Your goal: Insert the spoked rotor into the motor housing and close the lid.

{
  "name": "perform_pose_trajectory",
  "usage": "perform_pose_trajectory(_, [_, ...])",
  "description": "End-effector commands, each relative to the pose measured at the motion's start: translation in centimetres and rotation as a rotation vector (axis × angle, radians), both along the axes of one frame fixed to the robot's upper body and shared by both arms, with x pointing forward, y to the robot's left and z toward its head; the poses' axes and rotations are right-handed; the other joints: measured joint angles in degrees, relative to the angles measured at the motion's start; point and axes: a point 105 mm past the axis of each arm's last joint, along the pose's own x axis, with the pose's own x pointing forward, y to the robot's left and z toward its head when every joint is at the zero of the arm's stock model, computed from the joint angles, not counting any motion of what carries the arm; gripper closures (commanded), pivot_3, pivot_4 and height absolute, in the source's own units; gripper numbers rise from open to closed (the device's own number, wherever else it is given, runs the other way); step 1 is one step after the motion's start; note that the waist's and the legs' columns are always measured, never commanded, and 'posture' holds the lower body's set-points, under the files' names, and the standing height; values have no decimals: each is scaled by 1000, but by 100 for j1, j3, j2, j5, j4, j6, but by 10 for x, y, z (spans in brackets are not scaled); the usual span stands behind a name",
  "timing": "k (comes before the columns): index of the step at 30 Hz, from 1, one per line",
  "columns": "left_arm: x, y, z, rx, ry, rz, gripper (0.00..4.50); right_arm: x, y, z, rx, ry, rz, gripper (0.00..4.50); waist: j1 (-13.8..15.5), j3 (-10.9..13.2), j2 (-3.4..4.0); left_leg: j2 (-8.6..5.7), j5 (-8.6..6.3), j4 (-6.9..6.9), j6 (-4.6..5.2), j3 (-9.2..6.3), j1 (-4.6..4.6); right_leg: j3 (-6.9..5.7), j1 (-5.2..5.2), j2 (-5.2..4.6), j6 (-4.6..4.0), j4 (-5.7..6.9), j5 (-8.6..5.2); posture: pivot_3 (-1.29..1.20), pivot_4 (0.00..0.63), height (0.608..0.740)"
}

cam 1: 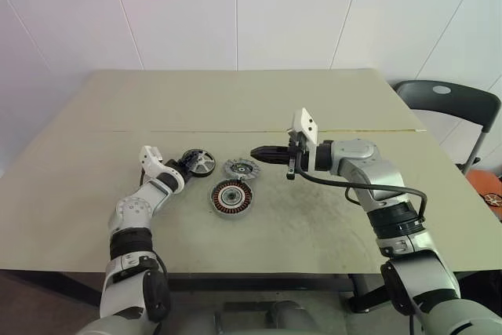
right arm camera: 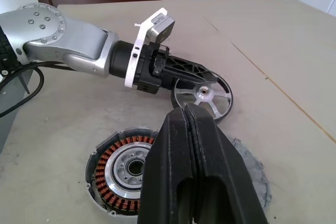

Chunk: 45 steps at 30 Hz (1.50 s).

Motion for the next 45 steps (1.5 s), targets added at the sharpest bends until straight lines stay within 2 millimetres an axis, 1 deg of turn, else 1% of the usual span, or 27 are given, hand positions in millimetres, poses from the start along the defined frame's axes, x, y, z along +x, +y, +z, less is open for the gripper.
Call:
perform_pose_trajectory(1, [-1,5,8,-32,-29,9,3643,2,-3,12,19,-53,-10,4500,-3,-1,-2,0,0,0,0,1,0,0,0,-1,0,0,0,0,0,740])
perform_pose_trajectory(2, [-3,4,8,-45,-34,2,3902,2,-4,13,19,-53,-13,4500,-10,-1,-2,0,0,2,0,1,2,0,4,-2,0,0,0,0,0,740])
perform_pose_trajectory(3, [-6,2,11,-66,-50,-17,4016,3,-6,13,20,-51,-16,4500,-20,-1,-1,0,0,2,0,4,8,3,9,-2,0,0,0,0,0,740])
perform_pose_trajectory(4, [-8,1,15,-85,-71,-30,4021,3,-7,14,24,-47,-18,4500,-23,-1,-1,0,0,2,0,7,12,7,10,-2,1,1,1,0,0,740])
perform_pose_trajectory(6, [-13,1,31,-175,-153,-35,4021,2,-11,17,58,-14,-16,4500,-12,0,0,1,0,1,0,7,12,8,8,0,1,3,1,0,0,740])
perform_pose_trajectory(8, [-19,3,46,-233,-226,-35,4021,-1,-18,21,125,60,-9,4500,-4,0,-2,3,0,0,0,6,8,7,4,0,1,2,1,0,0,740])
perform_pose_trajectory(9, [-23,5,52,-264,-254,-36,4021,-3,-22,19,143,104,-4,4500,1,1,-2,4,0,0,0,5,6,7,4,-1,1,2,1,0,0,740])
perform_pose_trajectory(12, [-36,1,65,-324,-318,-86,4021,-18,-36,-1,100,216,34,4500,31,0,-5,2,0,2,0,3,4,3,9,-4,1,-4,0,0,0,740])
perform_pose_trajectory(15, [-49,-13,73,-366,-343,-167,4021,-35,-45,-21,36,304,68,4500,38,0,-6,-2,-1,2,0,5,-1,5,8,-9,1,-12,0,0,0,740])
perform_pose_trajectory(17, [-55,-26,70,-391,-315,-221,4021,-40,-48,-36,-23,323,54,4500,23,2,-6,-2,-1,3,0,5,-2,6,6,-8,1,-12,0,0,0,740])
perform_pose_trajectory(19, [-60,-43,62,-403,-272,-284,4021,-40,-48,-43,-39,328,36,4500,5,2,-6,-2,-1,5,0,5,2,6,8,-2,1,-9,0,0,0,740])
perform_pose_trajectory(20, [-64,-53,56,-410,-241,-322,4021,-38,-47,-44,-36,326,26,4500,-2,2,-6,-5,0,7,0,5,7,6,11,1,0,-8,0,0,0,740])
perform_pose_trajectory(22, [-68,-67,47,-421,-195,-370,4021,-37,-45,-44,-25,326,19,4500,-11,2,-6,-7,0,8,0,8,15,11,16,3,0,-8,0,0,0,740])
perform_pose_trajectory(26, [-70,-80,41,-450,-157,-408,4021,-36,-43,-44,-21,318,12,4500,-4,3,-7,-8,0,8,0,10,17,14,18,4,0,-8,-1,0,0,740])
perform_pose_trajectory(33, [-82,-80,30,-472,-110,-404,4021,-35,-46,-45,-21,312,-9,4500,-7,3,-7,-8,0,4,0,11,16,16,14,4,-1,-10,-1,0,0,740])
perform_pose_trajectory(39, [-92,-71,28,-470,-101,-375,4021,-33,-46,-46,-20,317,-13,4500,-17,3,-7,-6,-1,0,0,15,16,21,11,4,-1,-12,-2,0,0,740])
perform_pose_trajectory(45, [-96,-65,25,-466,-88,-348,4021,-31,-46,-48,-28,317,-16,4500,-19,3,-8,-6,-1,-2,0,16,17,21,10,4,-3,-12,-3,0,0,740])
